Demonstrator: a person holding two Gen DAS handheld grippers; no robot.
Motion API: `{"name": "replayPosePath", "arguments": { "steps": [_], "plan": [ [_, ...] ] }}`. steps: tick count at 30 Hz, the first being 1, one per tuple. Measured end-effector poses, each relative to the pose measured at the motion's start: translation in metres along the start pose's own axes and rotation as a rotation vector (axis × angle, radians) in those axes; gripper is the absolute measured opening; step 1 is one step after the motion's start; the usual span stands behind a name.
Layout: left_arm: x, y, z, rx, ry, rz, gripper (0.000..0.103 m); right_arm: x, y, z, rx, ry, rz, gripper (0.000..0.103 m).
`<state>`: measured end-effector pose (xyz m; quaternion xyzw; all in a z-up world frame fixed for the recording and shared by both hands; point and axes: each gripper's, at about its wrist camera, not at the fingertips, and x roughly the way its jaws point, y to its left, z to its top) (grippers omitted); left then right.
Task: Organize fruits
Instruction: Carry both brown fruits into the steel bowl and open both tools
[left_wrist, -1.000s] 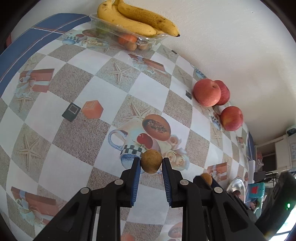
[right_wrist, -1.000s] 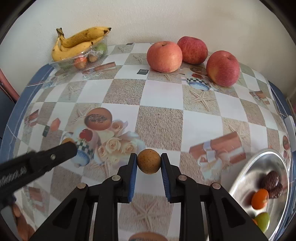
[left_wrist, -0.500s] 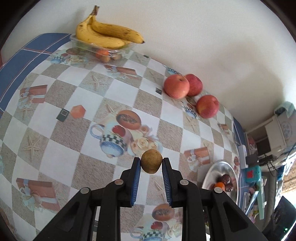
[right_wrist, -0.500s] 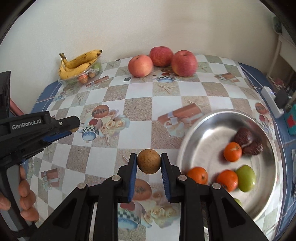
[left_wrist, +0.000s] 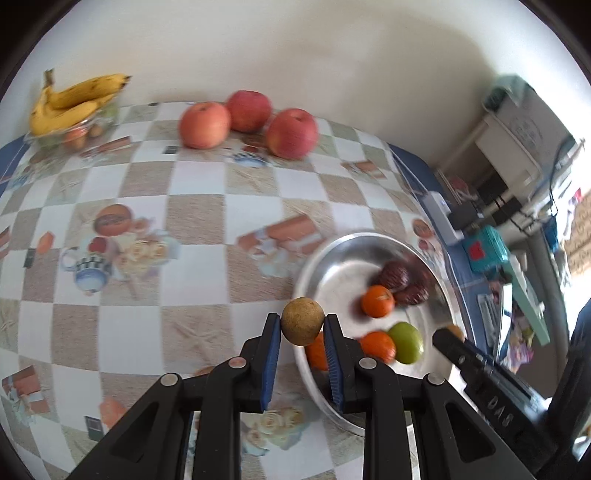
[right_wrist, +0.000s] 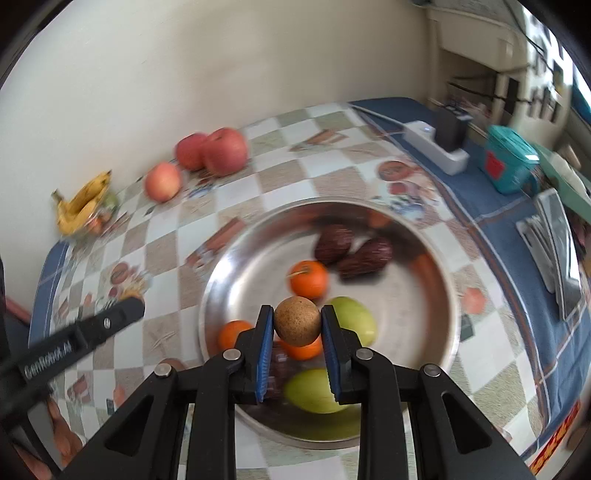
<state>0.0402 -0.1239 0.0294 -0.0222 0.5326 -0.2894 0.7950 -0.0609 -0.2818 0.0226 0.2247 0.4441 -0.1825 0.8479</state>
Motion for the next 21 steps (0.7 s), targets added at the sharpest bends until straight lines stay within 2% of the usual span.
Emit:
{"name": "replayPosePath", "arguments": {
  "steps": [4, 8, 14, 21],
  "plan": [
    [0.008, -0.022, -0.009, 0.069, 0.004, -0.007, 0.025, -0.006, -0.035, 0.003, 0.086, -0.020, -0.032, 0.027],
    [0.015, -0.035, -0.014, 0.122, 0.002, -0.005, 0.025, -0.010, -0.052, 0.002, 0.137, -0.027, -0.039, 0.027],
    [0.018, -0.045, -0.018, 0.161, -0.007, 0.001, 0.025, -0.012, -0.050, 0.002, 0.135, -0.031, -0.020, 0.027],
    [0.026, -0.043, -0.020, 0.161, 0.004, 0.009, 0.026, -0.004, -0.050, 0.001, 0.131, -0.005, -0.027, 0.027]
  ]
}}
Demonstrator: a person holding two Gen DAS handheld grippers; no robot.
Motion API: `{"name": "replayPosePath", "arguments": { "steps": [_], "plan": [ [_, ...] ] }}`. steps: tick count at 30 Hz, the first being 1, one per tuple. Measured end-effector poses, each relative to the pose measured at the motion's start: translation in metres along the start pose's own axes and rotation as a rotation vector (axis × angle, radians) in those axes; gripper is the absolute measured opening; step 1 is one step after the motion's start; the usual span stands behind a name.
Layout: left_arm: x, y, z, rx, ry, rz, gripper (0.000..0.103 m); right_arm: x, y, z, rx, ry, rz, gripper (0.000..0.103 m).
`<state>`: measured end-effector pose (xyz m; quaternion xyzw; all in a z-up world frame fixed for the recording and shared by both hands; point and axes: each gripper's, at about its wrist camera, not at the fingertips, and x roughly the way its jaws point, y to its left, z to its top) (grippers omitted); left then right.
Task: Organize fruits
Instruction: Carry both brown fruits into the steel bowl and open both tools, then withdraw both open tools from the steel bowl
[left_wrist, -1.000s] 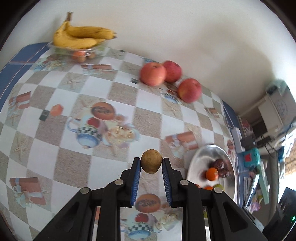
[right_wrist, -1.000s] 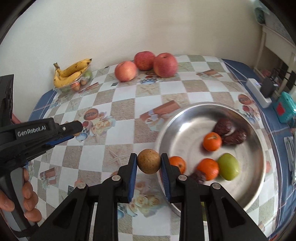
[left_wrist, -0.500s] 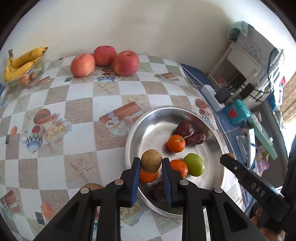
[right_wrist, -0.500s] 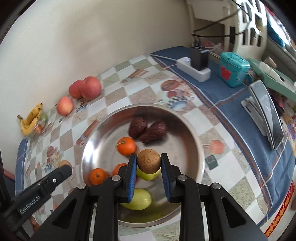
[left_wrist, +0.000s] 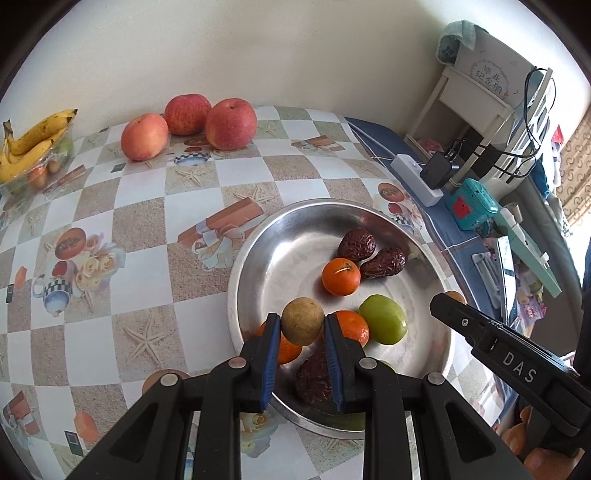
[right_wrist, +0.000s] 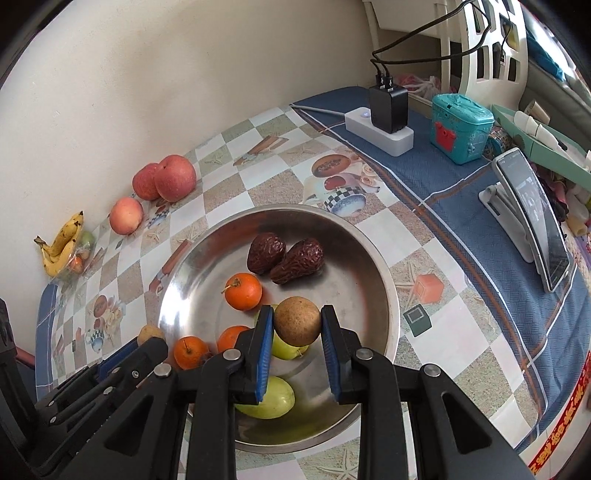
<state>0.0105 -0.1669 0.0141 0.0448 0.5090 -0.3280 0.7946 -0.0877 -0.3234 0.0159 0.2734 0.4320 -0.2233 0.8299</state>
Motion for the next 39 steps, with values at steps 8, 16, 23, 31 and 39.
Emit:
{"name": "replayPosePath", "arguments": {
  "steps": [8, 16, 23, 31, 39],
  "plan": [
    [0.003, 0.003, 0.000, -0.006, 0.005, 0.001, 0.026, 0.008, 0.009, -0.002, -0.039, 0.029, -0.006, 0.027],
    [0.003, 0.003, 0.000, -0.005, -0.005, 0.000, 0.026, 0.010, 0.015, -0.004, -0.069, 0.035, -0.017, 0.027],
    [0.005, 0.003, 0.000, 0.001, -0.006, 0.005, 0.027, 0.011, 0.018, -0.004, -0.082, 0.037, -0.019, 0.027],
    [0.007, 0.007, -0.001, 0.000, 0.000, 0.019, 0.044, 0.014, 0.020, -0.004, -0.088, 0.044, -0.019, 0.046],
    [0.002, 0.021, 0.000, -0.046, -0.004, 0.022, 0.066, 0.014, 0.020, -0.004, -0.088, 0.043, -0.034, 0.060]
  ]
}}
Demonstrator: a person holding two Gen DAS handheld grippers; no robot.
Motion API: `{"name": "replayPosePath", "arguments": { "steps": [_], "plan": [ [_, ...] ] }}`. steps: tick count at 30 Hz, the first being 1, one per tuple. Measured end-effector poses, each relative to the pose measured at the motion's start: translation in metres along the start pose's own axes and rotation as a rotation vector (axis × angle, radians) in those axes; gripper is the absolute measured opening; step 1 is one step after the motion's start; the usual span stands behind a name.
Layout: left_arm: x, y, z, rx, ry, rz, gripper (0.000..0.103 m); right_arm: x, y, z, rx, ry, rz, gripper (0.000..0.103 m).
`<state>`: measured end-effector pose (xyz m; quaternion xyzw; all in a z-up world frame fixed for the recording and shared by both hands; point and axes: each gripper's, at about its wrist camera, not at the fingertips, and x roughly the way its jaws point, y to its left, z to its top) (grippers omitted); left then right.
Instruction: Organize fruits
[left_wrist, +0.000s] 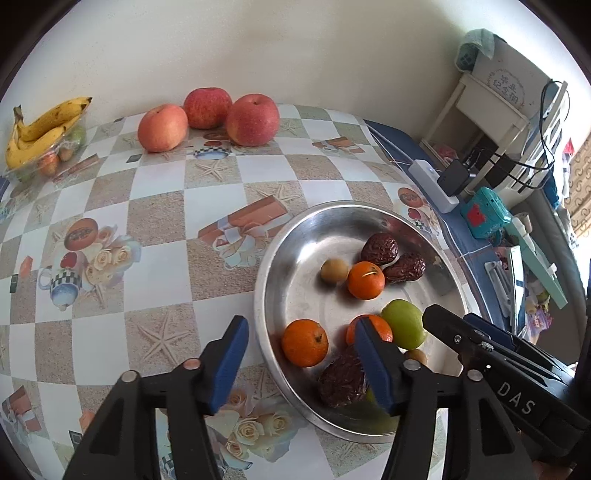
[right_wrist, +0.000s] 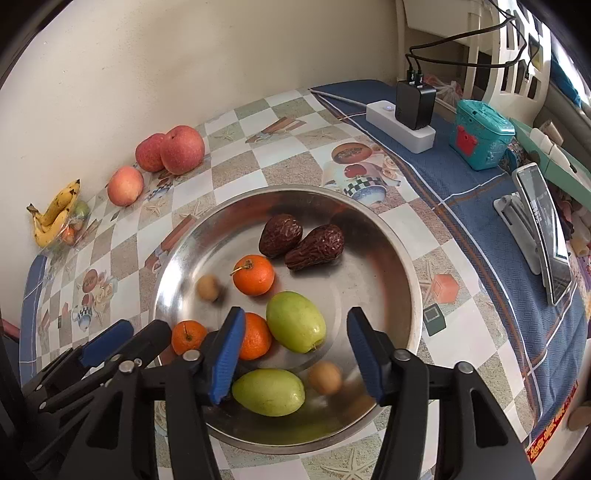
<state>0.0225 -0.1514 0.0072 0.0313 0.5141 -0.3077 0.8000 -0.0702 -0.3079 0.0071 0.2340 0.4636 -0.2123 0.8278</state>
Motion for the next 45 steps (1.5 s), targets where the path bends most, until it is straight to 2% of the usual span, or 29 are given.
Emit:
{"name": "replayPosePath", "arguments": {
  "steps": [3, 5, 6, 9, 10, 11, 12, 14, 21, 27, 32, 37, 42, 45],
  "plan": [
    [-0.002, 0.006, 0.000, -0.011, 0.000, 0.033, 0.074, 0.000, 0.000, 0.000, -0.003, 0.001, -0.002, 0.062],
    [-0.003, 0.012, 0.000, -0.019, -0.002, 0.060, 0.078, 0.002, 0.002, 0.000, -0.012, 0.005, -0.008, 0.072],
    [-0.004, 0.016, 0.001, -0.027, -0.002, 0.074, 0.080, 0.002, 0.003, -0.001, -0.016, 0.008, -0.008, 0.073],
    [-0.005, 0.030, 0.001, -0.065, -0.004, 0.107, 0.095, 0.003, 0.007, -0.001, -0.030, 0.011, -0.011, 0.073],
    [-0.005, 0.035, 0.001, -0.080, -0.002, 0.121, 0.102, 0.003, 0.007, -0.001, -0.035, 0.011, -0.014, 0.073],
    [-0.005, 0.041, 0.001, -0.095, -0.001, 0.143, 0.103, 0.003, 0.008, -0.001, -0.040, 0.010, -0.019, 0.073],
    [-0.006, 0.046, 0.000, -0.104, -0.002, 0.162, 0.103, 0.004, 0.009, -0.001, -0.044, 0.010, -0.024, 0.075],
    [-0.007, 0.056, -0.001, -0.118, -0.003, 0.205, 0.103, 0.005, 0.011, -0.002, -0.052, 0.014, -0.033, 0.085],
    [-0.021, 0.080, -0.007, -0.138, -0.042, 0.321, 0.103, 0.006, 0.023, -0.005, -0.097, -0.018, -0.043, 0.095],
    [-0.016, 0.095, -0.014, -0.126, -0.048, 0.404, 0.103, 0.012, 0.043, -0.010, -0.175, -0.027, -0.034, 0.096],
    [-0.008, 0.102, -0.020, -0.104, -0.037, 0.511, 0.103, 0.018, 0.058, -0.017, -0.237, -0.023, -0.019, 0.096],
    [-0.010, 0.105, -0.024, -0.106, -0.049, 0.532, 0.103, 0.021, 0.069, -0.022, -0.283, -0.028, -0.007, 0.096],
    [-0.005, 0.110, -0.028, -0.132, 0.009, 0.621, 0.103, 0.021, 0.078, -0.027, -0.327, -0.043, -0.015, 0.096],
    [-0.006, 0.113, -0.031, -0.126, 0.025, 0.648, 0.103, 0.021, 0.083, -0.029, -0.354, -0.045, -0.015, 0.096]
  ]
}}
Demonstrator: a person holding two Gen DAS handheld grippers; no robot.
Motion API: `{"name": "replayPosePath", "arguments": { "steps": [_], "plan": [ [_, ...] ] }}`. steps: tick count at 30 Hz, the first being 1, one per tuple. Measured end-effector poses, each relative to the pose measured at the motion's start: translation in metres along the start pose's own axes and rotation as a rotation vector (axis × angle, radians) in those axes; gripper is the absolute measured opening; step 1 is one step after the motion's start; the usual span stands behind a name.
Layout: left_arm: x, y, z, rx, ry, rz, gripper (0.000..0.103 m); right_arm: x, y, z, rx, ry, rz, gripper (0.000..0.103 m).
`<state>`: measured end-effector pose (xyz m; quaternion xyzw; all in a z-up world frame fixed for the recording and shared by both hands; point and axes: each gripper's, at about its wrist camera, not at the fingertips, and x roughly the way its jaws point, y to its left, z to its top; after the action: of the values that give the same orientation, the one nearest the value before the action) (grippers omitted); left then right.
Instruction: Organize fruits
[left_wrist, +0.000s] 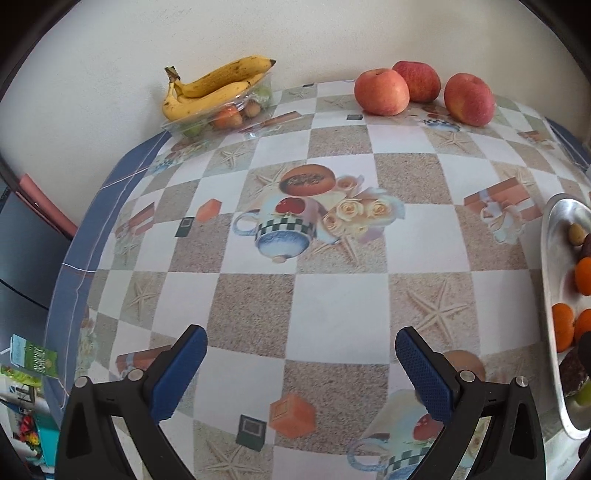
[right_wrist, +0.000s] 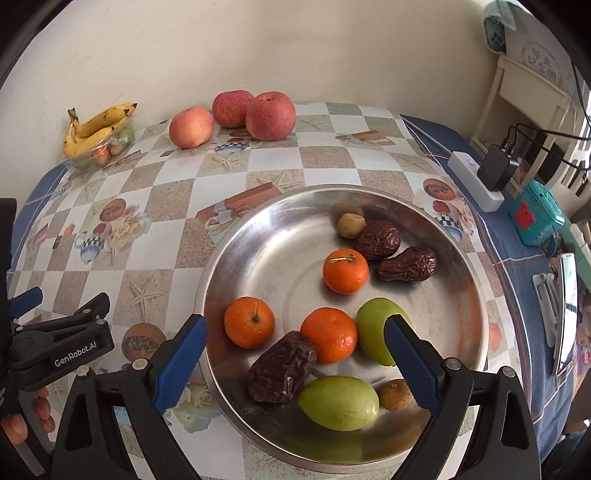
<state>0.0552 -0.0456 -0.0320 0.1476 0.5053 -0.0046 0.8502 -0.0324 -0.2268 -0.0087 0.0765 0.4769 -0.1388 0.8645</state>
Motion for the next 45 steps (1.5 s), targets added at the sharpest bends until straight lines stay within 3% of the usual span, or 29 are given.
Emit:
{"name": "replayPosePath", "arguments": {
  "steps": [17, 28, 34, 40, 45],
  "plan": [
    [-0.024, 0.042, -0.016, -0.053, -0.019, 0.017, 0.103, -0.008, 0.012, -0.011, -0.041, 0.007, -0.013, 0.096],
    [-0.065, 0.053, -0.027, -0.016, -0.169, -0.006, 0.103, -0.030, 0.012, -0.018, -0.020, -0.020, -0.004, 0.096],
    [-0.074, 0.056, -0.030, -0.009, -0.159, -0.071, 0.103, -0.036, 0.018, -0.021, -0.037, -0.025, -0.013, 0.096],
    [-0.062, 0.052, -0.035, 0.008, -0.057, -0.050, 0.103, -0.049, 0.020, -0.024, -0.051, -0.060, -0.042, 0.096],
    [-0.065, 0.051, -0.037, 0.015, -0.052, -0.055, 0.103, -0.049, 0.016, -0.024, -0.032, -0.048, -0.047, 0.096]
  ]
}}
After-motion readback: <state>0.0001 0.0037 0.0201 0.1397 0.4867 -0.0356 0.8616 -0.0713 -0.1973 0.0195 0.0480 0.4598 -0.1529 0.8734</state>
